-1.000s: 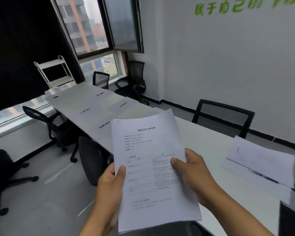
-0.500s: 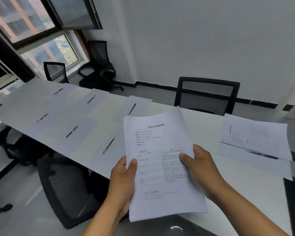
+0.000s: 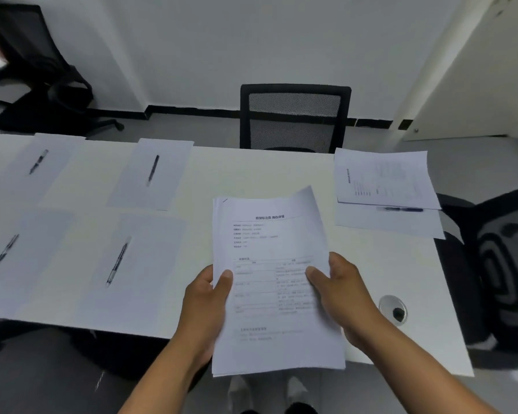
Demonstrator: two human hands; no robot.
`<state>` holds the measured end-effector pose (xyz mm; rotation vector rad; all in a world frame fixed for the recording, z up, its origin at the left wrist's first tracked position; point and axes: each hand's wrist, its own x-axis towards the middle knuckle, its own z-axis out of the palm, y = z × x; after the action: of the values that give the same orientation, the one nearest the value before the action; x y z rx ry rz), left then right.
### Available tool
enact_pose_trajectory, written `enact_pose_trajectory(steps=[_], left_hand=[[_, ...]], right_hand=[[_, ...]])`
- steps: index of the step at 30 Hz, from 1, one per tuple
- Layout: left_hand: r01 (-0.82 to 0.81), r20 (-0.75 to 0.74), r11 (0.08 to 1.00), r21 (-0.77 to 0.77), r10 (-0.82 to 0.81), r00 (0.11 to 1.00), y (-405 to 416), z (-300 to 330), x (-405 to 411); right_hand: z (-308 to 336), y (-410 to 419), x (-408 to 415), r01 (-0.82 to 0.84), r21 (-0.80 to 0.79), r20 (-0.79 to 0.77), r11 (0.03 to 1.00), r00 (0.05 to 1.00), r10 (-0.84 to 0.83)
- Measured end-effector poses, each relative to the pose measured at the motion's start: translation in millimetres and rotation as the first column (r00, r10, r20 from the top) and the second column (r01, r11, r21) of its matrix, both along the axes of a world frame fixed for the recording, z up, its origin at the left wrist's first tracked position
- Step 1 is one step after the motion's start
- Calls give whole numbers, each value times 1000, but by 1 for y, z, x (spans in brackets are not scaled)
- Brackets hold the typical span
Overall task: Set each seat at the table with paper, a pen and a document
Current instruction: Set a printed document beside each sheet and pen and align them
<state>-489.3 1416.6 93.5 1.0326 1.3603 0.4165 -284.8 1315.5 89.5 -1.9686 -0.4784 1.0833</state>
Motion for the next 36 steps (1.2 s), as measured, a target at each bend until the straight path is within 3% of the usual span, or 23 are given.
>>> enact_pose_trajectory(steps=[8, 17, 32, 36], left_hand=[[54, -7, 996, -68, -54, 999, 18, -33, -30], [69, 33, 987, -146, -65, 997, 20, -57, -41], [105, 44, 987, -118, -101, 994, 27, -97, -29], [99, 25, 990, -104, -97, 995, 29, -103, -28]], right_hand=[[-25, -4, -41, 123, -18, -69, 992, 990, -124], [-52, -7, -48, 304, -62, 32, 951, 953, -303], [-86, -22, -35, 351, 0, -47, 936, 935, -351], [-91, -21, -32, 344, 6, 36, 939, 938, -344]])
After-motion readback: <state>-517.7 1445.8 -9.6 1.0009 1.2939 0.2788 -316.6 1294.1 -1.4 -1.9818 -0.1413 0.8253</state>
